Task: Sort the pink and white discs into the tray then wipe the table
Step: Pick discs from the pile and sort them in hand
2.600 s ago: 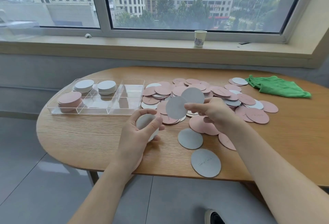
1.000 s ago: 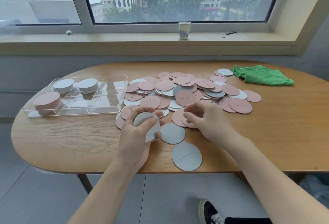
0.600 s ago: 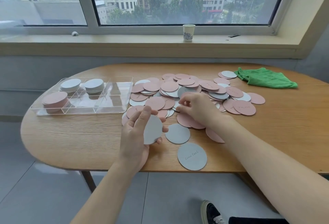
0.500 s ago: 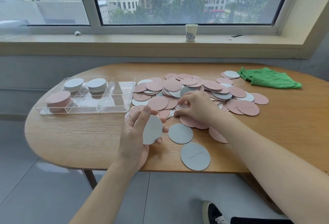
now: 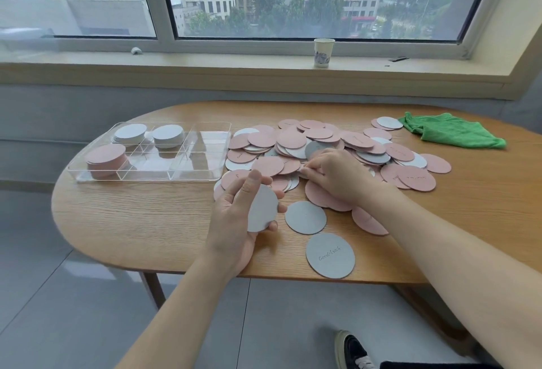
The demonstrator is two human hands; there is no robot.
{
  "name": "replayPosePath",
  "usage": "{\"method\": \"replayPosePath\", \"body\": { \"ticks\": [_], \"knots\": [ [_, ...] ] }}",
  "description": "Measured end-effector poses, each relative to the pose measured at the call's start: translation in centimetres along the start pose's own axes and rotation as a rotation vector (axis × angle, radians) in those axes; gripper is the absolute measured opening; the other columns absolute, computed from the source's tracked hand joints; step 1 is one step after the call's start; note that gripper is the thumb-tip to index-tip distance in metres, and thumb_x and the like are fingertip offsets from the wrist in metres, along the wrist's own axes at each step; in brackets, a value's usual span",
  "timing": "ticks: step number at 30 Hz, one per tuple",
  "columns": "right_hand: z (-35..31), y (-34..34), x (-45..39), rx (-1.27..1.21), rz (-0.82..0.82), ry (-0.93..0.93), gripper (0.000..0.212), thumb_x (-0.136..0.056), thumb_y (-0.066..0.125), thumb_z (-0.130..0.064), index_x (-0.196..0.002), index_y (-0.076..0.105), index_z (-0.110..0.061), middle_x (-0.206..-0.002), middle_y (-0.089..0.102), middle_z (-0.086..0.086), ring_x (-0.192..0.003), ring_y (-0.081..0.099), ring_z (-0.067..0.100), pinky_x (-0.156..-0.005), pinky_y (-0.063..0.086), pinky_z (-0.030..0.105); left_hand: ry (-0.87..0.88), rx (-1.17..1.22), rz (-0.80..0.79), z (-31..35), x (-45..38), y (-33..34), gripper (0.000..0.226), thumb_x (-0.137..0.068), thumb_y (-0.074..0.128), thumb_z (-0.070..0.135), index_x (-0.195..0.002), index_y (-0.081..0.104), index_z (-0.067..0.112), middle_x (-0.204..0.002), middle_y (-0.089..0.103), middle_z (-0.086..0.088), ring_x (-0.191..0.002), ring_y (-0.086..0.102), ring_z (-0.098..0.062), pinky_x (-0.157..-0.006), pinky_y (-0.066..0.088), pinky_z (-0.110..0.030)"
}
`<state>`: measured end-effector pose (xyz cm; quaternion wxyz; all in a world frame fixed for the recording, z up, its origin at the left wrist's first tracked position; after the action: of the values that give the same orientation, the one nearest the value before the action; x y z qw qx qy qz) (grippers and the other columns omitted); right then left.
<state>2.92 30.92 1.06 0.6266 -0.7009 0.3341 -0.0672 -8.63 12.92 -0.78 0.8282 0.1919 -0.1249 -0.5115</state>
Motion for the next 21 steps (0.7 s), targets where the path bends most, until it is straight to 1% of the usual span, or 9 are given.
{"method": "replayPosePath", "body": {
  "ticks": [3, 6, 7, 10, 12, 13, 16, 18, 21],
  "knots": [
    [0.3, -0.4, 0.4, -0.03, 0.113, -0.017, 0.032, -0.101, 0.059, -0.027, -0.083, 0.074, -0.005, -0.093, 0.074, 0.008, -0.103, 0.064, 0.026, -0.085, 0.052, 0.04, -0.026, 0.002, 0.02, 0.0, -0.1, 0.0, 0.042, -0.084, 0.067, 0.05, -0.101, 0.067, 0.012, -0.097, 0.069, -0.023, -0.079, 0.067, -0.032, -0.055, 0.045, -0.032],
    [0.5, -1.4, 1.2, -0.073, 0.286, -0.04, 0.021, -0.097, 0.064, -0.017, -0.087, 0.075, -0.002, -0.093, 0.075, 0.009, -0.103, 0.067, 0.027, -0.088, 0.054, 0.037, -0.041, -0.014, 0.026, -0.1, -0.2, 0.2, 0.042, -0.085, 0.065, 0.052, -0.1, 0.067, 0.013, -0.094, 0.07, -0.02, -0.079, 0.067, -0.031, -0.056, 0.046, -0.032],
    [0.5, -1.8, 1.5, -0.107, 0.336, -0.034, 0.018, -0.096, 0.066, -0.015, -0.089, 0.076, -0.002, -0.093, 0.075, 0.008, -0.101, 0.067, 0.026, -0.088, 0.054, 0.038, -0.042, -0.025, 0.029, -0.1, -0.3, 0.3, 0.042, -0.085, 0.064, 0.052, -0.1, 0.067, 0.013, -0.094, 0.07, -0.02, -0.079, 0.067, -0.03, -0.056, 0.045, -0.032],
    [-0.4, -3.1, 2.6, -0.221, 0.473, 0.008, 0.018, -0.096, 0.065, -0.017, -0.091, 0.076, -0.004, -0.091, 0.076, 0.005, -0.092, 0.068, 0.022, -0.077, 0.057, 0.042, -0.041, -0.033, 0.045, -0.2, -0.4, 0.4, 0.039, -0.087, 0.065, 0.05, -0.101, 0.067, 0.014, -0.093, 0.067, -0.019, -0.08, 0.068, -0.029, -0.059, 0.045, -0.033],
    [-1.9, -3.6, 3.8, -0.286, 0.546, 0.036, 0.019, -0.096, 0.065, -0.019, -0.091, 0.077, -0.005, -0.09, 0.076, 0.004, -0.088, 0.068, 0.02, -0.072, 0.056, 0.04, -0.045, -0.009, 0.056, -0.2, -0.5, 0.5, 0.041, -0.086, 0.066, 0.05, -0.105, 0.066, 0.013, -0.096, 0.067, -0.018, -0.082, 0.069, -0.028, -0.058, 0.048, -0.033],
    [-2.9, -3.7, 4.4, -0.32, 0.571, 0.044, 0.018, -0.096, 0.066, -0.019, -0.091, 0.078, -0.006, -0.09, 0.076, 0.003, -0.088, 0.068, 0.018, -0.072, 0.055, 0.037, -0.045, 0.0, 0.059, -0.1, -0.5, 0.5, 0.044, -0.085, 0.066, 0.051, -0.108, 0.064, 0.013, -0.099, 0.068, -0.018, -0.084, 0.07, -0.027, -0.059, 0.051, -0.034],
    [-6.2, -3.4, 6.1, -0.453, 0.597, 0.03, 0.016, -0.096, 0.066, -0.02, -0.09, 0.078, -0.011, -0.09, 0.076, -0.005, -0.088, 0.068, 0.008, -0.07, 0.053, 0.03, -0.035, 0.029, 0.059, -0.2, -0.7, 0.7, 0.053, -0.084, 0.061, 0.055, -0.116, 0.061, 0.013, -0.106, 0.076, -0.014, -0.095, 0.073, -0.028, -0.071, 0.056, -0.037],
    [-8.4, -2.7, 6.7, -0.53, 0.564, 0.0, 0.015, -0.097, 0.067, -0.02, -0.089, 0.077, -0.013, -0.089, 0.076, -0.01, -0.085, 0.069, 0.007, -0.071, 0.054, 0.033, -0.033, 0.055, 0.074, -0.4, -0.8, 0.5, 0.058, -0.084, 0.057, 0.061, -0.118, 0.061, 0.014, -0.103, 0.076, -0.011, -0.095, 0.074, -0.029, -0.077, 0.057, -0.041],
    [-10.3, -1.5, 7.0, -0.555, 0.546, -0.038, 0.015, -0.096, 0.067, -0.021, -0.092, 0.078, -0.012, -0.096, 0.077, -0.007, -0.084, 0.071, 0.01, -0.07, 0.056, 0.036, -0.032, 0.065, 0.089, -0.6, -0.8, 0.3, 0.068, -0.082, 0.051, 0.066, -0.121, 0.061, 0.012, -0.101, 0.075, -0.012, -0.093, 0.075, -0.028, -0.087, 0.061, -0.048]
  ]
}}
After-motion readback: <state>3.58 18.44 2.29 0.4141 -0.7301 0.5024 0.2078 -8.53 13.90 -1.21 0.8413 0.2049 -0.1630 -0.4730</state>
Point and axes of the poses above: each hand's wrist, its own x-axis away from the middle knuckle, its own y-axis out of the palm, z = x × y, the point moved 7 cm from there along -x, towards the middle knuckle
